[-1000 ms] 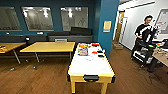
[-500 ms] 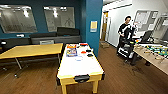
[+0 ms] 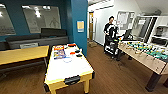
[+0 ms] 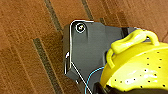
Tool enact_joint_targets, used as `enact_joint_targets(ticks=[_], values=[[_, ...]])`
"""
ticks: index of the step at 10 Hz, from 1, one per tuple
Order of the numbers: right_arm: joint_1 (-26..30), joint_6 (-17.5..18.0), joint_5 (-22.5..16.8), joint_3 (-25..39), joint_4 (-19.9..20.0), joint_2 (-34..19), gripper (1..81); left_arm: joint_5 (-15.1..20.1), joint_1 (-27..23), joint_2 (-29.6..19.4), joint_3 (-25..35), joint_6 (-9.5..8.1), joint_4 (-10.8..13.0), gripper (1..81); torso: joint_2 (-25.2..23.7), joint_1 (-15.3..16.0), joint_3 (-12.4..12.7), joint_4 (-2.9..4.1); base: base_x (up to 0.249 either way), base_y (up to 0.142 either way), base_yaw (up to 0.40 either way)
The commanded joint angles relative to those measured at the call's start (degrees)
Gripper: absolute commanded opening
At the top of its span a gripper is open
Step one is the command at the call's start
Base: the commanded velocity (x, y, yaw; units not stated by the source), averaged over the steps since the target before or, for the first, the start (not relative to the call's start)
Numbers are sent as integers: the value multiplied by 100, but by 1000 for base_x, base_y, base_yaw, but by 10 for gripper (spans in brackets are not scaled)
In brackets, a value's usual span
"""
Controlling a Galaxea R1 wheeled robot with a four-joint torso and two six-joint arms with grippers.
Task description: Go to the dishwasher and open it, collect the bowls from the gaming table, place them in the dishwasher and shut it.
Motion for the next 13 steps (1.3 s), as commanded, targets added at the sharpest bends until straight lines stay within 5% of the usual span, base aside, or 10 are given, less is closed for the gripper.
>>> enact_joint_targets(ticks=[1, 9, 11, 13], values=[[234, -19, -306, 8, -57, -276, 10, 177, -205, -100, -272, 13, 75, 10, 0, 0, 0, 0, 0, 0, -387], [137, -19, -306, -80, -66, -145, 10, 212, -196, 268, -774, 13, 188, 10, 0, 0, 0, 0, 0, 0, -387], [128, -11, -298, -63, -56, -144, 10, 204, -196, 287, -792, 13, 224, 10, 0, 0, 532, 0, 0, 0, -387], [146, -19, -306, -80, -57, -135, 10, 195, -196, 278, -792, 13, 224, 10, 0, 2, 157, 0, 0, 0, -387]])
